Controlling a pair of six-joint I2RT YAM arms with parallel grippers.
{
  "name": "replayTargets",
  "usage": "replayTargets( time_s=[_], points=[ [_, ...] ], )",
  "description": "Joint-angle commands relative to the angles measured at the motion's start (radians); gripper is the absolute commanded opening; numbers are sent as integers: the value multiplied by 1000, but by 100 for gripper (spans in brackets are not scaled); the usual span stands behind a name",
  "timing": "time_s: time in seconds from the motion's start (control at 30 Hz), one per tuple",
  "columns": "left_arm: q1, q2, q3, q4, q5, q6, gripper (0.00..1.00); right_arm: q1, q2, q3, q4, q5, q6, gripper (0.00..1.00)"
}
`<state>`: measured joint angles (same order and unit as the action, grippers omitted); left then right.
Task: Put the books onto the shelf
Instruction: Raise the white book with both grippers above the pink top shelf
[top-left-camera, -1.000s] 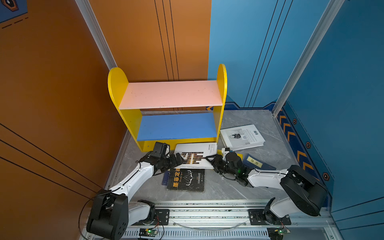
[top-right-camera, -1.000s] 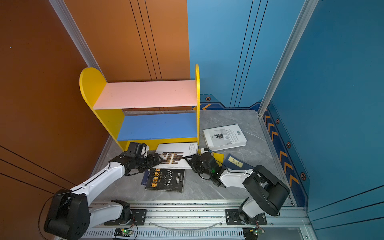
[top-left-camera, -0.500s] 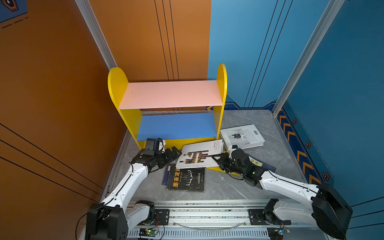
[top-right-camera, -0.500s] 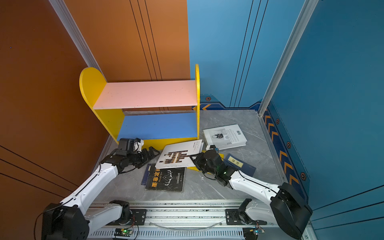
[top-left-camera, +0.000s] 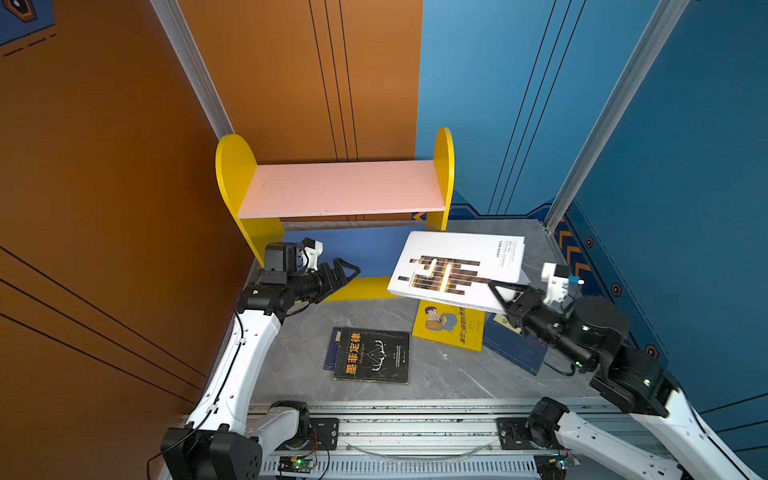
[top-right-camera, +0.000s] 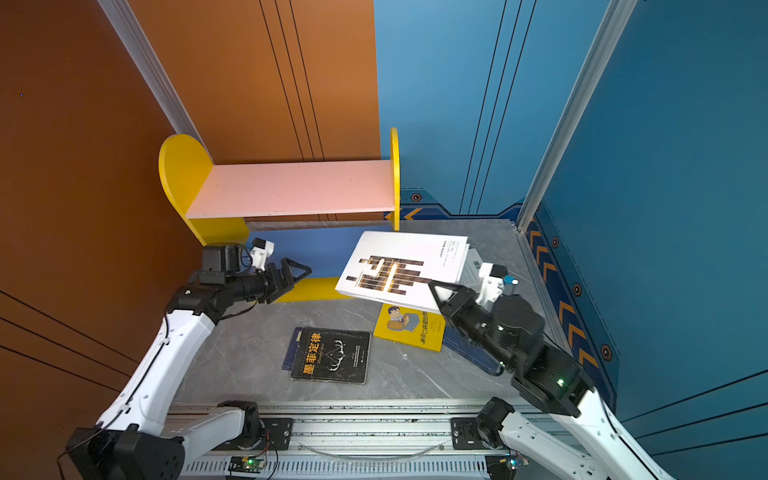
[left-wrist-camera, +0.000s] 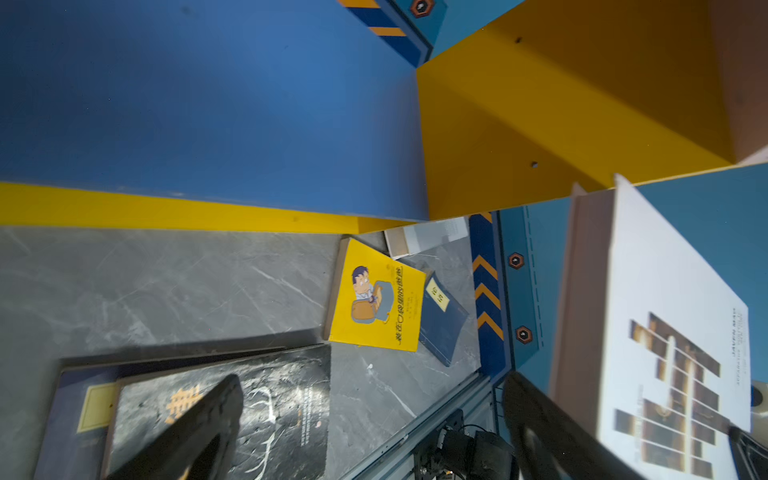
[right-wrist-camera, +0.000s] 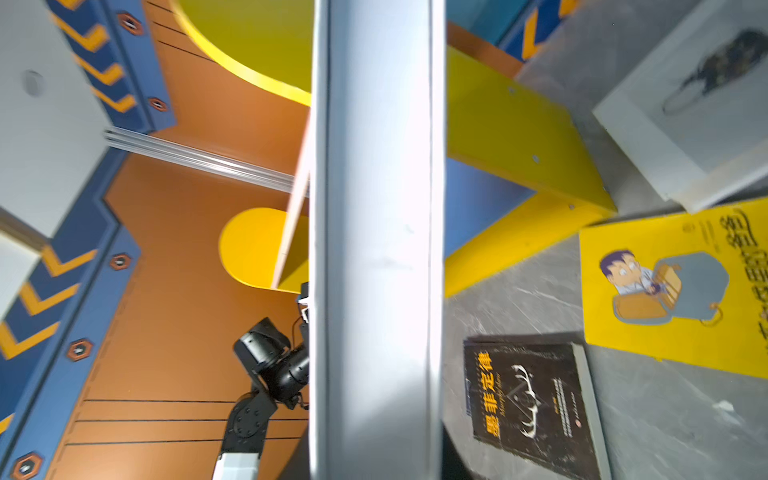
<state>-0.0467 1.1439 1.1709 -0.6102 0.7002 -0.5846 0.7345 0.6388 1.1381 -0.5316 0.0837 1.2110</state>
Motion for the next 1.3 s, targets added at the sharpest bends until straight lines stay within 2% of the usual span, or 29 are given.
replayTargets(
  time_s=[0.0,0.1,0.2,0.27,0.33,0.37,0.47,0.53,0.63,0.73,0.83,0.9,1.0,1.27],
  points=[
    [9,27,85,-6,161,65,98,-20,13,119,-57,-26,-128,20],
    [27,42,122,68,249,22,99,-26,55,238,-58,-87,-154,20],
    [32,47,138,218,327,-97,99,-26,136,346,-40,-109,-204,20],
    [33,50,155,303,348,-173,99,-26,199,387,31,-137,-230,20],
    [32,49,155,450,369,-278,99,-26,260,416,149,-186,-255,20],
    [33,47,147,558,376,-356,99,-59,299,446,192,-223,-268,20],
    [37,43,139,829,359,-556,99,-94,415,563,238,-323,-292,20],
    [44,51,166,916,347,-633,99,-127,481,616,259,-402,-277,21],
    [52,64,233,938,335,-657,99,-202,552,652,324,-524,-201,20],
    [87,84,288,945,298,-677,98,-296,593,634,461,-636,-101,21],
    [109,141,368,969,294,-721,99,-392,637,606,633,-749,78,21],
    [108,183,410,976,307,-756,100,-423,666,609,697,-802,147,21],
    [107,218,439,1033,342,-803,99,-435,680,628,664,-837,145,21],
    [67,269,495,1032,432,-847,96,-440,685,622,600,-886,129,21]
  ],
)
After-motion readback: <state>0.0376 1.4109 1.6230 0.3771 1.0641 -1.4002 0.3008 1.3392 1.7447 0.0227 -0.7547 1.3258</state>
